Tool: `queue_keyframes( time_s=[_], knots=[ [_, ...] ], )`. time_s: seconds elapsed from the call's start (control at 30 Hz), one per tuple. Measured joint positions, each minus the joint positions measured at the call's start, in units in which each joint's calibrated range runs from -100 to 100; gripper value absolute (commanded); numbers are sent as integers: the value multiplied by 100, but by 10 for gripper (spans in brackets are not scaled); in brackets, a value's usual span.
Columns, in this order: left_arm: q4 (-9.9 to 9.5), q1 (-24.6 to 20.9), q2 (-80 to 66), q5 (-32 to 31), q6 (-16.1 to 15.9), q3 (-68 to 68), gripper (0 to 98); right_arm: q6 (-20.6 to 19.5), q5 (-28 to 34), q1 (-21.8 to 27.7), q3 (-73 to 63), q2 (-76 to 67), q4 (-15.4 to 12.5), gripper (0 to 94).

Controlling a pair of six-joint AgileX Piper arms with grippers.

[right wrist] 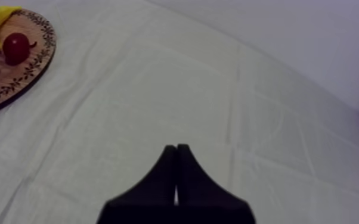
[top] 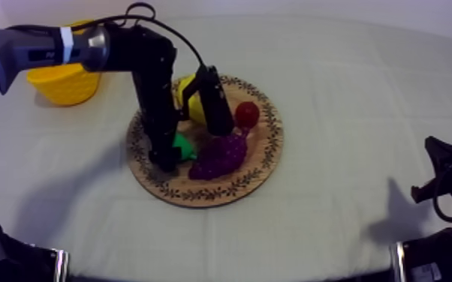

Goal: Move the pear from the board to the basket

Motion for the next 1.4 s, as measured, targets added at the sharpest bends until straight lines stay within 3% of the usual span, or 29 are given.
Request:
queue_keyframes(
  time_s=[0.57, 0.97, 1.4],
  knots=[
    [18, -30, 123, -39, 219, -27, 597, 0, 0, 0, 0, 0, 0, 4],
    [29, 16, -418, -4, 362, 249, 550, -1, 0, 0, 0, 0, 0, 4],
    [72, 201, -1876, 826, 540, 109, 543, -1, 0, 0, 0, 0, 0, 4]
  ],
)
